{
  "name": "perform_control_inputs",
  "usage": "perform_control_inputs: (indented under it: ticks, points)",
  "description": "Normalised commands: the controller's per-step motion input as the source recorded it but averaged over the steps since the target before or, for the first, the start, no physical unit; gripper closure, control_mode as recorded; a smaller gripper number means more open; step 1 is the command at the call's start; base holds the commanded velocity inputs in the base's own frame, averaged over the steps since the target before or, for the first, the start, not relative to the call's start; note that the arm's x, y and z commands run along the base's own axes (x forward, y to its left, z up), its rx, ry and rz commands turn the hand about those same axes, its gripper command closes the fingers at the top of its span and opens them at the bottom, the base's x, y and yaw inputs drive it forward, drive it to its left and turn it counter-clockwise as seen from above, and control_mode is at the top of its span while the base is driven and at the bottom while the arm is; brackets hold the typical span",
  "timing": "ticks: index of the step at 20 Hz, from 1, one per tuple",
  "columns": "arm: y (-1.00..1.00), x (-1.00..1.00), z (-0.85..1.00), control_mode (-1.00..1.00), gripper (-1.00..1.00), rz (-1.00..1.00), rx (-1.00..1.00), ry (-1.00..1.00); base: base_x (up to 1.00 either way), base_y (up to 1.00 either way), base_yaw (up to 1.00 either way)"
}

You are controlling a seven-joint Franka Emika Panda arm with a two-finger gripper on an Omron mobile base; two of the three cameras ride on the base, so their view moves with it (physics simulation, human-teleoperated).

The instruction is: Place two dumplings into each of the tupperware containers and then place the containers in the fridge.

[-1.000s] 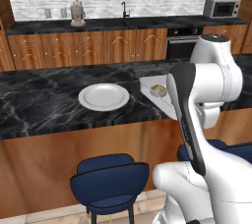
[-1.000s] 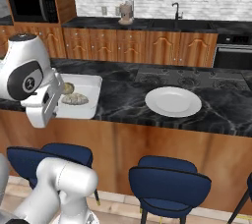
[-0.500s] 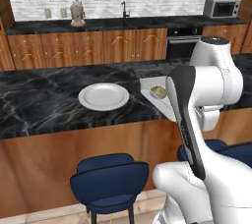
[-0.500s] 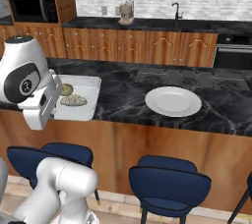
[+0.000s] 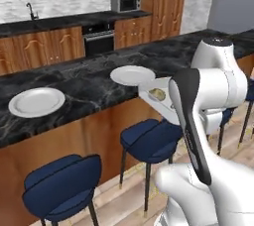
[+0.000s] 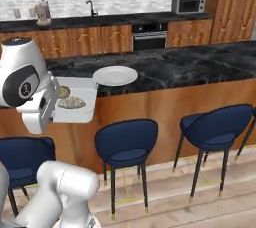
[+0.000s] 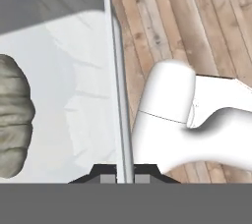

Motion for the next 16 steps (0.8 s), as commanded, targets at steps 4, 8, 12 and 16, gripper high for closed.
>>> perform_control_inputs:
  ticks: [4,8,12,16]
  points:
    - [0.00,0.00,0.00,1.00,1.00,0.00,0.00,0.00,-0.07,0.00,-0.89]
    - [0.00,0.00,0.00,1.00,1.00,0.00,0.00,0.00,0.00,0.00,-0.91]
    - [0.00,0.00,0.00,1.00,1.00,0.00,0.00,0.00,0.01,0.00,-0.87]
    - [0.00,0.00,0.00,1.00,1.00,0.00,0.00,0.00,0.20,-0.13,-0.76]
